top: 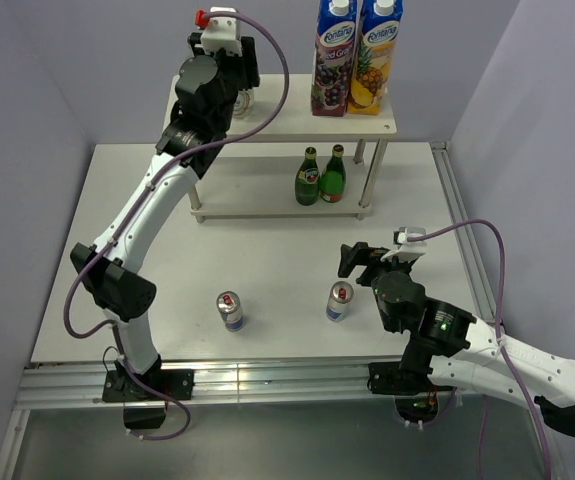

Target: Place and organize the beverage onto the shelf

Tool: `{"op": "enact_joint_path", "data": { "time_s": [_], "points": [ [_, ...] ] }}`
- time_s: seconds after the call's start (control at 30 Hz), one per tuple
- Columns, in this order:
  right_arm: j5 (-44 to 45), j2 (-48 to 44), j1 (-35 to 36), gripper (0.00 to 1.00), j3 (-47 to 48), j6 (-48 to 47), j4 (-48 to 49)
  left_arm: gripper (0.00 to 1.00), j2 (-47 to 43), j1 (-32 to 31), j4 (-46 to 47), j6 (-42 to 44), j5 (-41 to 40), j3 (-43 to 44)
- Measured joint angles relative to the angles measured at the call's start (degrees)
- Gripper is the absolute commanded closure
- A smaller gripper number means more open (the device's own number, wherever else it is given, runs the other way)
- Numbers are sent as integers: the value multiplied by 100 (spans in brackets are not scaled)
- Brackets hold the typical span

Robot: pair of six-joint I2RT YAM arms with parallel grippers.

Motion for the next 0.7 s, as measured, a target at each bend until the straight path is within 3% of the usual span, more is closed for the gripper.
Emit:
{"op": "enact_joint_path", "data": {
  "time_s": [0.17,0.37,0.47,0.5,0.57,0.6,0.63,0.7],
  "points": [
    [0,0,0,1,0,0,0,24,-341,-240,33,105,-55,-146],
    [2,0,0,1,0,0,0,25,-944,-542,98,223,-391,-599],
    [2,0,0,1,0,2,-2,21,-1725,-890,199,238,-826,-1633],
    [0,0,0,1,0,2,-2,14,-2098,-1062,155,234,-981,-2103],
    [-2,-2,0,1,0,0,0,11,-2780,-1547,42,138,-1346,-2951],
    [-4,0,0,1,0,0,0,10,-3152,-1810,-35,-13,-1543,-3370],
    [-9,0,0,1,0,0,2,1,-3567,-2162,-166,-232,-1753,-3847],
    [-33,4,0,0,0,0,2,1,-4293,-2752,-372,-776,-2090,-4660]
  ]
}}
